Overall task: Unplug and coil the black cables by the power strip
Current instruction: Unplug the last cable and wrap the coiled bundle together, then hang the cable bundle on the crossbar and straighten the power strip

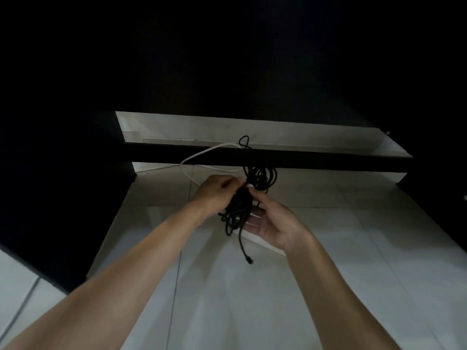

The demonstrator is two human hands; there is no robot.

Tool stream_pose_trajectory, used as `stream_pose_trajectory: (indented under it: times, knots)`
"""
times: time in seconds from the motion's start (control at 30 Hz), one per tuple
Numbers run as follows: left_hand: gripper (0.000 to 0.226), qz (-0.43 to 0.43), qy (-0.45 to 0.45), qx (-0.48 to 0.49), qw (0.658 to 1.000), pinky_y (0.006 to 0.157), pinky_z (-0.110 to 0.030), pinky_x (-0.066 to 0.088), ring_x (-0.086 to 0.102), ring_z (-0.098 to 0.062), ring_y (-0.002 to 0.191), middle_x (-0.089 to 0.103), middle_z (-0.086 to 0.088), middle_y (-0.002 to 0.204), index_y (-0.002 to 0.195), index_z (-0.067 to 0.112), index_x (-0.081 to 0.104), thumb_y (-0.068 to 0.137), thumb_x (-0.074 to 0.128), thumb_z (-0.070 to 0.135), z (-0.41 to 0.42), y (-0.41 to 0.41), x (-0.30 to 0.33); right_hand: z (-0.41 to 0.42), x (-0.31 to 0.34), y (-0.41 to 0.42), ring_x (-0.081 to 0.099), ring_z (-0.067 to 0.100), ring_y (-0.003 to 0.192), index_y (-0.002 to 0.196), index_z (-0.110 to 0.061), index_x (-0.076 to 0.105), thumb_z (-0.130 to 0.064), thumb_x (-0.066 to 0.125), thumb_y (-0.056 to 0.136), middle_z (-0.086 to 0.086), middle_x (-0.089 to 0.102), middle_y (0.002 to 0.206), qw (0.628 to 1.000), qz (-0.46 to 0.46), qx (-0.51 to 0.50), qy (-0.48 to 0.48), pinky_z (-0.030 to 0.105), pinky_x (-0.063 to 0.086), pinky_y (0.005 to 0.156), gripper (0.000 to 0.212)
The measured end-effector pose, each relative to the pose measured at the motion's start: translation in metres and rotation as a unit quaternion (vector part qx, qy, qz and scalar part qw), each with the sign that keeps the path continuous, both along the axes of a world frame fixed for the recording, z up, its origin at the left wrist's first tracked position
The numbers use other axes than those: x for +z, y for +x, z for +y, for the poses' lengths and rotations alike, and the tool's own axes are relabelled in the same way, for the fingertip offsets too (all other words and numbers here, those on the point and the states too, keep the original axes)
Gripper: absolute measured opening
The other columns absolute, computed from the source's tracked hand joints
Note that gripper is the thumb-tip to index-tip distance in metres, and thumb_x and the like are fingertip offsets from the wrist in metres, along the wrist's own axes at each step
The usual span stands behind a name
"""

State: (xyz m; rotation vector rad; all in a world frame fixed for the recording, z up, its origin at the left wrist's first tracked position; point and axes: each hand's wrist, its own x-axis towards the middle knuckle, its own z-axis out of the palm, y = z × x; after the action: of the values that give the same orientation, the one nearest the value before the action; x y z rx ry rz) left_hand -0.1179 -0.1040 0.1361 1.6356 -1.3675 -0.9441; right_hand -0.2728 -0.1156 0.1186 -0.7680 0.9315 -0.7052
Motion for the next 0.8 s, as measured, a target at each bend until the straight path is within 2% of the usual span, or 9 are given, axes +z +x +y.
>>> stream_pose_trajectory:
  times: [0.13, 0.23, 0.33, 0.47, 0.53, 0.6, 0.7, 0.73, 0.8]
  knots:
    - [0.044, -0.037, -0.021, -0.003, 0.999, 0.104, -0.037, 0.045, 0.057, -0.015, 0.119, 0.061, 0.007, 0.131, 0.121, 0.039, 0.062, 0.088, 0.046, 0.063, -0.027, -0.001, -0.004, -0.055, -0.004, 0.0, 0.068, 0.026, 0.092, 0.115, -0.004, 0.065, -0.032, 0.059, 0.097, 0.014, 0.071, 0.098, 0.991, -0.057, -0.112, 0.044, 0.039, 0.057, 0.08, 0.034]
    - [0.053, -0.099, -0.015, 0.007, 0.995, 0.111, -0.043, 0.036, 0.042, -0.022, 0.135, 0.038, 0.001, 0.152, 0.141, 0.036, 0.044, 0.092, 0.047, 0.056, -0.044, -0.001, -0.018, -0.106, -0.005, -0.005, 0.066, 0.025, 0.089, 0.111, -0.007, 0.065, -0.029, 0.062, 0.096, 0.013, 0.068, 0.098, 0.977, -0.057, -0.199, 0.055, 0.038, 0.057, 0.072, 0.027]
    - [0.05, -0.14, 0.006, -0.02, 0.99, 0.112, -0.042, 0.033, 0.037, -0.024, 0.138, 0.033, -0.001, 0.154, 0.144, 0.032, 0.041, 0.096, 0.048, 0.045, -0.058, -0.005, -0.036, -0.15, -0.005, -0.009, 0.065, 0.022, 0.08, 0.11, -0.01, 0.065, -0.032, 0.065, 0.092, 0.009, 0.068, 0.089, 0.973, 0.002, -0.224, 0.061, 0.031, 0.055, 0.061, 0.028]
    - [0.047, -0.128, 0.019, -0.045, 0.991, 0.111, -0.04, 0.036, 0.039, -0.023, 0.135, 0.036, -0.002, 0.151, 0.14, 0.031, 0.045, 0.096, 0.05, 0.043, -0.078, -0.013, -0.051, -0.204, 0.0, 0.0, 0.064, 0.022, 0.077, 0.114, -0.004, 0.06, -0.03, 0.06, 0.097, 0.012, 0.066, 0.089, 0.975, -0.043, -0.212, 0.057, 0.027, 0.058, 0.047, 0.031]
    - [0.044, -0.133, 0.015, -0.043, 0.99, 0.109, -0.039, 0.037, 0.042, -0.022, 0.134, 0.038, -0.001, 0.149, 0.138, 0.032, 0.047, 0.096, 0.05, 0.043, -0.09, -0.014, -0.049, -0.226, 0.0, 0.005, 0.064, 0.024, 0.082, 0.118, -0.002, 0.06, -0.028, 0.059, 0.097, 0.015, 0.066, 0.094, 0.97, -0.06, -0.231, 0.056, 0.03, 0.058, 0.045, 0.033]
    - [0.041, -0.132, 0.008, -0.04, 0.99, 0.107, -0.037, 0.04, 0.045, -0.022, 0.131, 0.042, -0.002, 0.146, 0.135, 0.031, 0.051, 0.096, 0.05, 0.042, -0.103, -0.013, -0.047, -0.248, -0.005, 0.006, 0.065, 0.028, 0.098, 0.127, -0.001, 0.059, -0.027, 0.058, 0.099, 0.017, 0.066, 0.111, 0.965, -0.06, -0.248, 0.054, 0.031, 0.059, 0.044, 0.039]
    - [0.037, -0.122, -0.008, -0.047, 0.991, 0.102, -0.032, 0.043, 0.049, -0.018, 0.126, 0.045, 0.001, 0.144, 0.131, 0.031, 0.056, 0.096, 0.051, 0.042, -0.112, -0.007, -0.04, -0.261, -0.013, 0.0, 0.057, 0.033, 0.125, 0.136, 0.003, 0.053, -0.023, 0.048, 0.103, 0.02, 0.059, 0.135, 0.964, -0.052, -0.258, 0.044, 0.035, 0.061, 0.062, 0.042]
    - [0.037, -0.12, -0.011, -0.049, 0.992, 0.099, -0.028, 0.043, 0.05, -0.017, 0.125, 0.045, 0.002, 0.144, 0.131, 0.029, 0.056, 0.096, 0.051, 0.041, -0.114, -0.005, -0.039, -0.263, -0.015, -0.003, 0.056, 0.035, 0.125, 0.137, 0.005, 0.051, -0.02, 0.046, 0.103, 0.023, 0.057, 0.137, 0.964, -0.052, -0.257, 0.039, 0.035, 0.059, 0.066, 0.042]
    - [0.035, -0.119, -0.02, -0.047, 0.992, 0.092, -0.023, 0.043, 0.053, -0.015, 0.122, 0.047, 0.001, 0.141, 0.129, 0.027, 0.059, 0.096, 0.052, 0.039, -0.122, -0.002, -0.039, -0.267, -0.021, -0.01, 0.064, 0.036, 0.109, 0.13, 0.01, 0.051, -0.017, 0.045, 0.103, 0.027, 0.058, 0.129, 0.963, -0.049, -0.262, 0.031, 0.036, 0.06, 0.059, 0.038]
